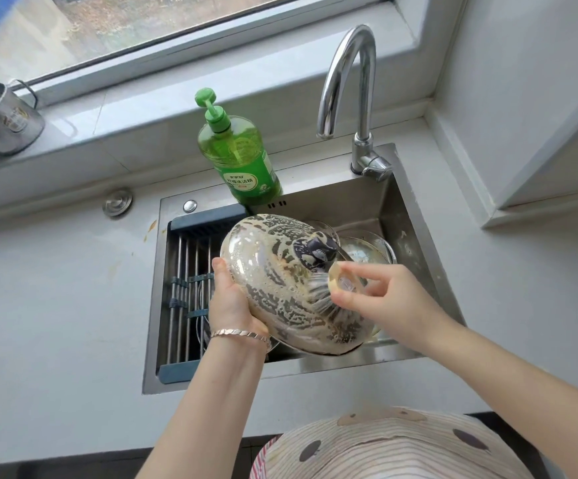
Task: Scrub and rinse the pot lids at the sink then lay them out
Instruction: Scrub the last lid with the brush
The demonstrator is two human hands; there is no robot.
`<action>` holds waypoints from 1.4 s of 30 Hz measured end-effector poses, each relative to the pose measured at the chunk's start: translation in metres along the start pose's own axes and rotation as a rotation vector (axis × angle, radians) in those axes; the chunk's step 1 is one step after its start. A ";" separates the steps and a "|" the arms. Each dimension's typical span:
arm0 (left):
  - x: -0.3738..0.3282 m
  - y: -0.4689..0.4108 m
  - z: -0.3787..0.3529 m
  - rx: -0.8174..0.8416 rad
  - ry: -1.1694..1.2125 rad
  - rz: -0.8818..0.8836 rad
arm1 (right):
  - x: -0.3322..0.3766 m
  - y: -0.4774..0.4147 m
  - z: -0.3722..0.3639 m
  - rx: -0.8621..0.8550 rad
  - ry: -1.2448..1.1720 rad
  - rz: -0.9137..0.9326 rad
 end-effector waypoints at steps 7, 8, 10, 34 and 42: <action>-0.012 -0.004 0.004 -0.056 0.029 -0.061 | -0.039 -0.006 0.018 -0.084 -0.004 -0.141; -0.016 -0.006 0.005 -0.071 0.050 -0.073 | -0.035 0.000 0.009 -0.063 -0.020 -0.094; -0.019 -0.011 0.007 -0.078 0.097 -0.082 | -0.025 0.011 -0.002 -0.037 -0.053 -0.032; -0.015 -0.013 -0.016 0.178 -0.189 0.082 | 0.002 -0.037 0.021 -0.081 0.096 -0.115; -0.031 -0.030 -0.028 0.187 -0.339 0.046 | -0.001 -0.049 0.007 -0.036 -0.123 -0.193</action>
Point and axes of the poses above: each hand's wrist, its own y-axis away from the middle knuckle, its own z-axis out of the back of the hand, x = y × z, the point moved 8 cm from there along -y, towards the middle knuckle, and after that the axes turned 4 degrees about -z, right-handed, at the moved point
